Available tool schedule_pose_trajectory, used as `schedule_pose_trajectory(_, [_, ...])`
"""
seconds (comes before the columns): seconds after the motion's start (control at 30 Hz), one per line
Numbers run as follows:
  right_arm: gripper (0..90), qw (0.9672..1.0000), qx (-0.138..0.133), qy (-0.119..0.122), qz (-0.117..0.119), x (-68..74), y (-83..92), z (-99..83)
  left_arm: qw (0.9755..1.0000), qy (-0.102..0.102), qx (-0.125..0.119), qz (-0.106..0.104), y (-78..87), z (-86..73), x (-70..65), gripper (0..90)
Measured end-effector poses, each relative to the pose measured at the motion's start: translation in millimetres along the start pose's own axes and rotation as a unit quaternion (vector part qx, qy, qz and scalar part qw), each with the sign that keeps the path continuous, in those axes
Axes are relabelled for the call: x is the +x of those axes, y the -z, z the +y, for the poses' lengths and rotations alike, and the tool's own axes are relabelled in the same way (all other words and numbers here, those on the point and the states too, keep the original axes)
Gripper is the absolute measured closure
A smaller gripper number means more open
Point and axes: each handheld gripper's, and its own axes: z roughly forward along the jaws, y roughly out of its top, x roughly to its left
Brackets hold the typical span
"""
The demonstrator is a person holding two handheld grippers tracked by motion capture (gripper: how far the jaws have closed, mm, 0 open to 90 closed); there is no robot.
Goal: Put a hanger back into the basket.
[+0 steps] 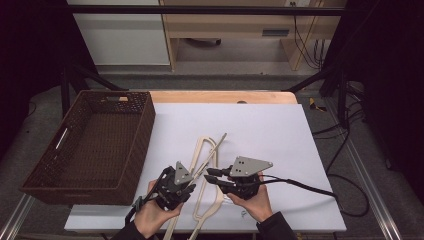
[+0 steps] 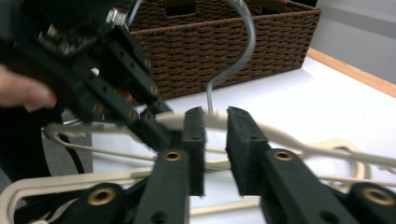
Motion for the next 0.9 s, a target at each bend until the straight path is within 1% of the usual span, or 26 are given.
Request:
schedule_pose_trajectory(0.1, [68.8,0.9999,0.001,0.007,-0.010,-0.6,3.5,0.7,0.9999,0.010,-0.005,0.001,3.5,-1.2,9.2,83.7])
schedule_pose_trajectory(0.13, [66.8,0.9999,0.000,0.004,-0.012,-1.4,5.1,0.8,0.9999,0.014,-0.006,0.001,4.6,-1.6,12.4,84.4])
schedule_pose_trajectory(0.17, [64.8,0.9999,-0.002,-0.001,-0.014,-3.1,7.2,0.5,0.9998,0.019,-0.009,0.000,5.5,-2.0,15.6,85.1])
schedule_pose_trajectory(0.23, [59.0,0.9996,-0.007,-0.015,-0.021,-8.3,13.1,-1.1,0.9994,0.029,-0.010,-0.017,7.3,-3.2,23.5,85.8])
schedule_pose_trajectory(0.3, [55.7,0.9993,-0.008,-0.021,-0.031,-11.8,17.9,-2.0,0.9987,0.037,-0.018,-0.029,8.0,-4.6,28.9,85.8])
schedule_pose_trajectory(0.33, [53.0,0.9989,-0.012,-0.026,-0.036,-14.6,22.1,-2.6,0.9987,0.039,-0.020,-0.027,8.7,-5.0,30.2,85.9])
schedule_pose_trajectory(0.4, [47.2,0.9981,-0.018,-0.038,-0.044,-18.9,29.4,-3.1,0.9987,0.036,-0.027,-0.023,12.2,-5.3,33.7,85.8])
schedule_pose_trajectory(0.47, [43.5,0.9974,-0.023,-0.040,-0.055,-22.3,37.1,-3.8,0.9981,0.039,-0.039,-0.027,17.4,-5.4,37.1,85.9])
schedule_pose_trajectory(0.5, [41.2,0.9970,-0.026,-0.044,-0.058,-23.7,40.2,-4.2,0.9972,0.042,-0.047,-0.039,21.8,-4.9,39.9,85.9])
schedule_pose_trajectory(0.53, [38.4,0.9963,-0.027,-0.052,-0.063,-26.4,45.5,-4.8,0.9965,0.046,-0.055,-0.044,24.4,-4.7,41.1,85.9])
schedule_pose_trajectory(0.6, [33.4,0.9951,-0.031,-0.055,-0.077,-29.6,54.4,-6.9,0.9950,0.047,-0.070,-0.054,33.2,-3.9,45.3,85.9])
schedule_pose_trajectory(0.63, [31.6,0.9946,-0.032,-0.057,-0.080,-31.0,57.7,-8.1,0.9942,0.046,-0.080,-0.055,39.2,-3.2,47.7,85.9])
schedule_pose_trajectory(0.73, [25.0,0.9917,-0.033,-0.065,-0.106,-36.3,73.6,-16.6,0.9928,0.041,-0.096,-0.059,52.9,-0.8,54.0,85.9])
schedule_pose_trajectory(0.83, [19.1,0.9890,-0.035,-0.078,-0.121,-42.2,85.8,-22.8,0.9903,0.036,-0.117,-0.067,68.1,2.8,60.1,85.9])
schedule_pose_trajectory(0.87, [17.4,0.9875,-0.036,-0.085,-0.128,-44.5,90.3,-24.5,0.9897,0.035,-0.120,-0.069,71.3,3.7,61.4,85.9])
schedule_pose_trajectory(0.9, [16.5,0.9866,-0.036,-0.087,-0.133,-45.5,92.8,-25.1,0.9888,0.032,-0.127,-0.072,76.4,5.0,63.3,85.9])
